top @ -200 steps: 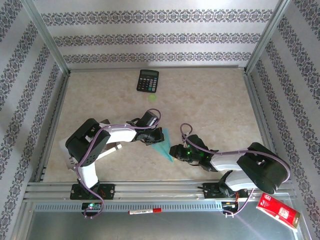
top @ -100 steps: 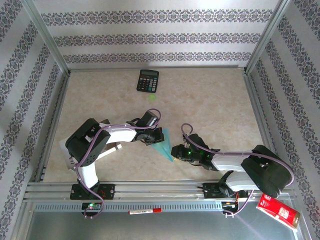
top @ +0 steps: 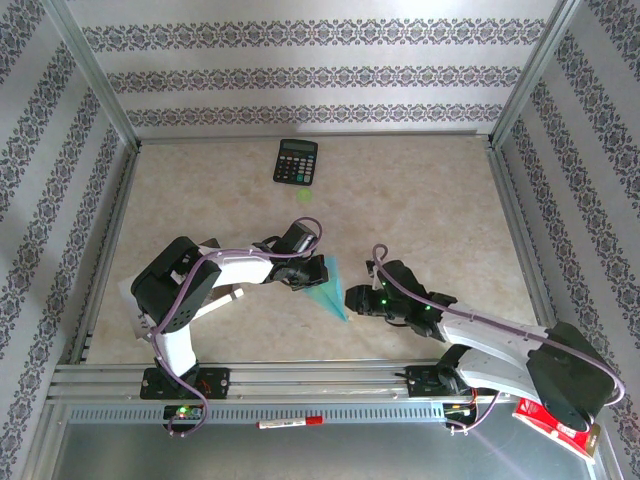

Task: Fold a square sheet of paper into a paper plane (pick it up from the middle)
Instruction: Fourth fold the wing at the center of the table.

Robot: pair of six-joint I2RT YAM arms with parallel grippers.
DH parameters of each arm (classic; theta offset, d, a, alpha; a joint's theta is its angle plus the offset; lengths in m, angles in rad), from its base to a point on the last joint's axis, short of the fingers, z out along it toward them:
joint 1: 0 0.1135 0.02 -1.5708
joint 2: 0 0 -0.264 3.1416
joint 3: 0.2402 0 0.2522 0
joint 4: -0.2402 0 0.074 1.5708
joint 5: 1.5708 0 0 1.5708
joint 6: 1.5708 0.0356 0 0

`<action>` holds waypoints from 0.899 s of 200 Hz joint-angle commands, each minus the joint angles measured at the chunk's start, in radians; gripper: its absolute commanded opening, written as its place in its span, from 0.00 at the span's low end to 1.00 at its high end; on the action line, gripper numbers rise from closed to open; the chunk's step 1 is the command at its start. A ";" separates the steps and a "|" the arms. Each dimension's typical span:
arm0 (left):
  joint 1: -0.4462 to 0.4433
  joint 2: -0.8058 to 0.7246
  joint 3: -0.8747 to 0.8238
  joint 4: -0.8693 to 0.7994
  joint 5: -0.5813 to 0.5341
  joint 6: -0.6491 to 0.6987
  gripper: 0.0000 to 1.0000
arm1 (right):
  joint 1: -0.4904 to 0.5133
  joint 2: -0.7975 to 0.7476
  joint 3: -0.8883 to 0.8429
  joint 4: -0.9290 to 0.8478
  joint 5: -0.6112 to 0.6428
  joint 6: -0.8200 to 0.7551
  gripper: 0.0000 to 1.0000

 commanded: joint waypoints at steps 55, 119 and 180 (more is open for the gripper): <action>-0.008 0.047 0.003 -0.026 -0.019 0.022 0.00 | 0.089 0.272 0.188 0.033 -0.030 -0.083 0.17; -0.008 0.041 0.007 -0.032 -0.018 0.027 0.01 | 0.038 0.349 0.170 0.024 -0.039 -0.081 0.14; -0.008 0.040 0.021 -0.029 -0.018 0.027 0.03 | 0.026 0.339 0.109 0.031 -0.032 -0.061 0.13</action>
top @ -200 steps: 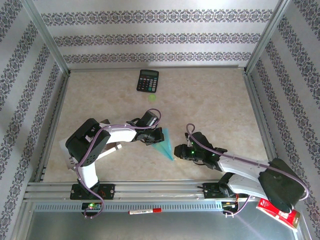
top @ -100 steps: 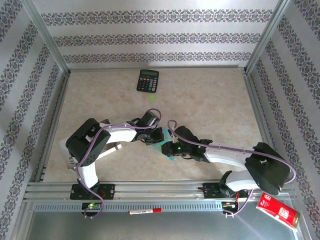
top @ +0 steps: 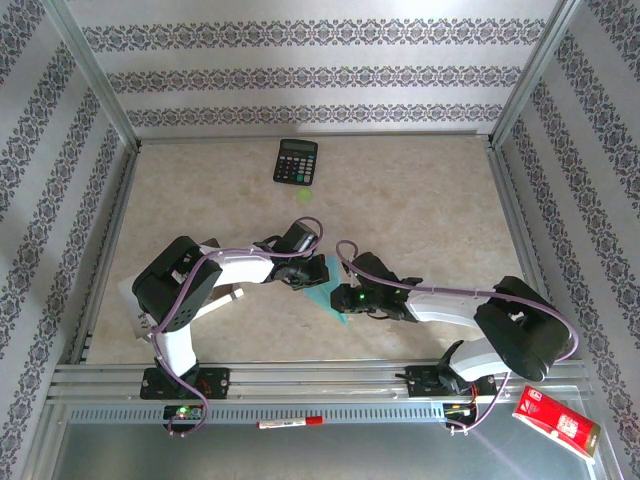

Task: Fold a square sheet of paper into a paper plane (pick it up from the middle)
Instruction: Fourth fold the wing at the center of the table.

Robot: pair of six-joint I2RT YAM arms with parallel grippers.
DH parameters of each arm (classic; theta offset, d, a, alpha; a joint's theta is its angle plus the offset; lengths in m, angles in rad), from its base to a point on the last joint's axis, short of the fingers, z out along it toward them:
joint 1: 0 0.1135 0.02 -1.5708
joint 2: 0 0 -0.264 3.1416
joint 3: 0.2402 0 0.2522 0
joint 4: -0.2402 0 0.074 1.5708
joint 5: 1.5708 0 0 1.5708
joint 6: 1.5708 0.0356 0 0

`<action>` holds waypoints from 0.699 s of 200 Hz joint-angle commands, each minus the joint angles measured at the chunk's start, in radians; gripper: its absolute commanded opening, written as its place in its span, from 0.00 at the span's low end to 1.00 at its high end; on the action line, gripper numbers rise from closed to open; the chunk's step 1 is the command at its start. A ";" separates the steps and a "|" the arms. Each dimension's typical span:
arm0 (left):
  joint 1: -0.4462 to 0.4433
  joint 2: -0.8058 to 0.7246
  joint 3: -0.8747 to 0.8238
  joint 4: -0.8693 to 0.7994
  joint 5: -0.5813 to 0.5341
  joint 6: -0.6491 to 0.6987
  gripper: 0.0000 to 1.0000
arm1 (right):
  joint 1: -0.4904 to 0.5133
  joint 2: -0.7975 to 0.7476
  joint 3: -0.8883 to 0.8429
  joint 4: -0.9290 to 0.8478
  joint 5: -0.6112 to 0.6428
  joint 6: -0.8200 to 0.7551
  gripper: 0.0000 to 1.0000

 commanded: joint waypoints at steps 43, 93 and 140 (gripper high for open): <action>-0.008 0.033 0.012 -0.026 -0.021 0.023 0.03 | -0.013 0.010 -0.028 -0.003 0.001 0.004 0.12; -0.008 0.036 0.012 -0.032 -0.027 0.028 0.04 | -0.034 -0.029 -0.020 -0.070 0.017 -0.024 0.11; -0.008 0.043 0.012 -0.040 -0.034 0.026 0.03 | -0.018 -0.110 -0.015 -0.114 0.018 -0.054 0.13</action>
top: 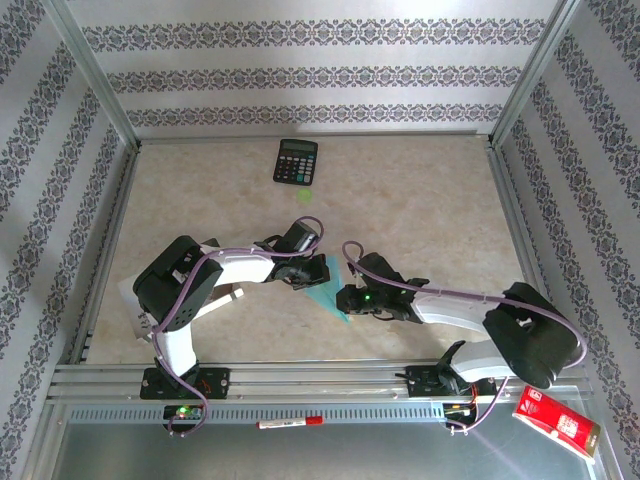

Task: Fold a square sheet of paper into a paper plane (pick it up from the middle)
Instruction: Fourth fold the wing at the center of the table.

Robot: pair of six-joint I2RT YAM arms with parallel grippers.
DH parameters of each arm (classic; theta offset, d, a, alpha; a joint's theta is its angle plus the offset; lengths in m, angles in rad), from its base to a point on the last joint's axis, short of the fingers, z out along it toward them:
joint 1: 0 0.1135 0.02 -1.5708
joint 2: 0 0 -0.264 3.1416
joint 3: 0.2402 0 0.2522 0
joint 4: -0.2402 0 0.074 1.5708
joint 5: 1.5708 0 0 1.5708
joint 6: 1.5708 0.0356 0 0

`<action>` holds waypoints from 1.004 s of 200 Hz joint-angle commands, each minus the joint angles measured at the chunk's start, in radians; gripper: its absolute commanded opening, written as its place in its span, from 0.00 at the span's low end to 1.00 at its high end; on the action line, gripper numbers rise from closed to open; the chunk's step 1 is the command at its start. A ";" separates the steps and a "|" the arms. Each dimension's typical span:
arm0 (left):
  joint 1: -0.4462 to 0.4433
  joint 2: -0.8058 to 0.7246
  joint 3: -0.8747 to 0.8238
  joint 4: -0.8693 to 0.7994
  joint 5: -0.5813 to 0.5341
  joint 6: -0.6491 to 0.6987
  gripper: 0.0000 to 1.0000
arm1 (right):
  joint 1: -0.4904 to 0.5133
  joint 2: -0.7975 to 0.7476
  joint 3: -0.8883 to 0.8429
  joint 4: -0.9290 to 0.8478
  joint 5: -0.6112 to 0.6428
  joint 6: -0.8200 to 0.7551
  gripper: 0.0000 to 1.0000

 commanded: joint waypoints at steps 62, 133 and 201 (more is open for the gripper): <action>-0.009 0.036 0.007 -0.045 -0.037 0.028 0.04 | 0.085 -0.020 0.064 -0.030 0.018 -0.039 0.15; -0.008 0.037 0.008 -0.046 -0.033 0.032 0.04 | 0.046 0.080 0.072 -0.020 0.000 -0.040 0.13; -0.008 0.039 0.011 -0.051 -0.036 0.034 0.03 | 0.013 0.038 0.005 0.023 -0.043 -0.009 0.13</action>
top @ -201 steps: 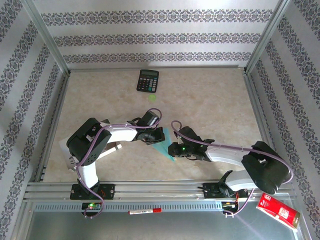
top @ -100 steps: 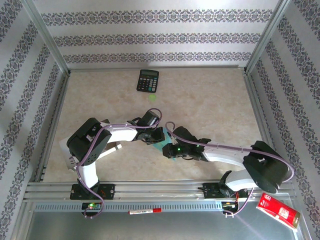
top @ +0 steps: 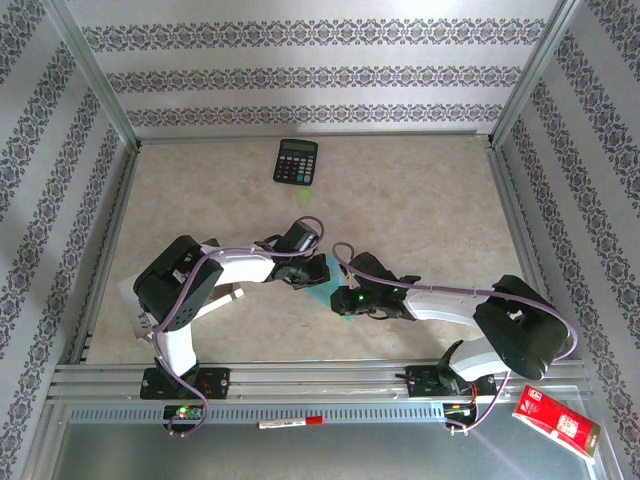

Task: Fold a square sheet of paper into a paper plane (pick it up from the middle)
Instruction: Fourth fold the wing at the center of the table.

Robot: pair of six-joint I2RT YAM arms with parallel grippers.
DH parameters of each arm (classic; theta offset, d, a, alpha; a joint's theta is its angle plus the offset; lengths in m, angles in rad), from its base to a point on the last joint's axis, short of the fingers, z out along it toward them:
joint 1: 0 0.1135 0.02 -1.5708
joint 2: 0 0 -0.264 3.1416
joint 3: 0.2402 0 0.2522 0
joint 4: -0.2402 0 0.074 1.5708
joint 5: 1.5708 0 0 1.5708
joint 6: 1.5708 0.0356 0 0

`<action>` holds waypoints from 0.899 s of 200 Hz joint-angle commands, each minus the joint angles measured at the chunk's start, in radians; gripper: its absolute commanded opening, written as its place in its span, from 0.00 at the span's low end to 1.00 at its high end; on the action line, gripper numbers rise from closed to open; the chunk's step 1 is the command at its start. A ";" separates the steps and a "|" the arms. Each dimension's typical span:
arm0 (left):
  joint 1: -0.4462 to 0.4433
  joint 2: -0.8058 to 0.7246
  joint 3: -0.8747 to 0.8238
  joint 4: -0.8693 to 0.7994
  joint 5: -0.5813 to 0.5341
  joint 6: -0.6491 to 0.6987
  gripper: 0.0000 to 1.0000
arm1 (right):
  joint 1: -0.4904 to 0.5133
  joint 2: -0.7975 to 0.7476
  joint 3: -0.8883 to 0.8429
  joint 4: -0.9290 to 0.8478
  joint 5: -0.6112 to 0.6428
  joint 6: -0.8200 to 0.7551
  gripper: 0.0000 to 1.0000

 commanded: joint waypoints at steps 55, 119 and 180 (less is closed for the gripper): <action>-0.008 0.037 0.008 -0.052 -0.036 0.033 0.03 | -0.035 -0.075 -0.070 0.067 -0.064 0.049 0.13; -0.007 0.038 0.008 -0.055 -0.036 0.033 0.03 | -0.044 -0.032 -0.091 0.093 -0.067 0.049 0.13; -0.008 0.038 0.011 -0.055 -0.037 0.034 0.04 | -0.029 -0.025 -0.117 0.126 -0.059 0.083 0.12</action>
